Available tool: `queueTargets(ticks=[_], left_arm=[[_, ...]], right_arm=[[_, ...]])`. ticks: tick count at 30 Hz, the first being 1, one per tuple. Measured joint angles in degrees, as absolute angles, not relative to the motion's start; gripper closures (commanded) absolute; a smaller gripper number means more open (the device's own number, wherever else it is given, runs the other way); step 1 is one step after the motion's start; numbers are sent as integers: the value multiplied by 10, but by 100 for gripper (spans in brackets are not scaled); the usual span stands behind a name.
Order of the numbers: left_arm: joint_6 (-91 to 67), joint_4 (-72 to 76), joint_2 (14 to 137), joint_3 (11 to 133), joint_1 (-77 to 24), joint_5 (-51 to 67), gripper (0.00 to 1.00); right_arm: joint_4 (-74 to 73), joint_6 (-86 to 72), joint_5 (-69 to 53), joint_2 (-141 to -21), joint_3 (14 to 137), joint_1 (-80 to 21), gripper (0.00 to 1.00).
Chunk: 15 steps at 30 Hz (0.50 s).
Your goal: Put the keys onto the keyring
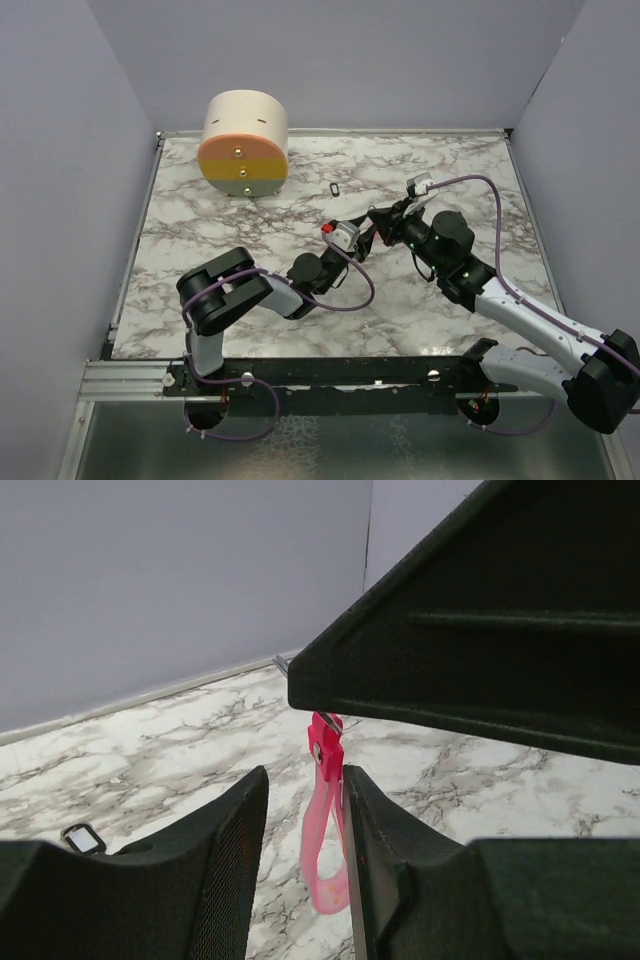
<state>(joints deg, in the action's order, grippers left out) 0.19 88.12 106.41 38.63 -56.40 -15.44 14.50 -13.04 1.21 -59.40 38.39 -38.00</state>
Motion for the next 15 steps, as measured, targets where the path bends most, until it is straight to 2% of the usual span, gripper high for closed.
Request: queueTargets(ticks=[15], left_arm=[[-40,881,1038,390,-564,-154,65]], right_arm=[[137,-140,15,-591,384,-380,99]])
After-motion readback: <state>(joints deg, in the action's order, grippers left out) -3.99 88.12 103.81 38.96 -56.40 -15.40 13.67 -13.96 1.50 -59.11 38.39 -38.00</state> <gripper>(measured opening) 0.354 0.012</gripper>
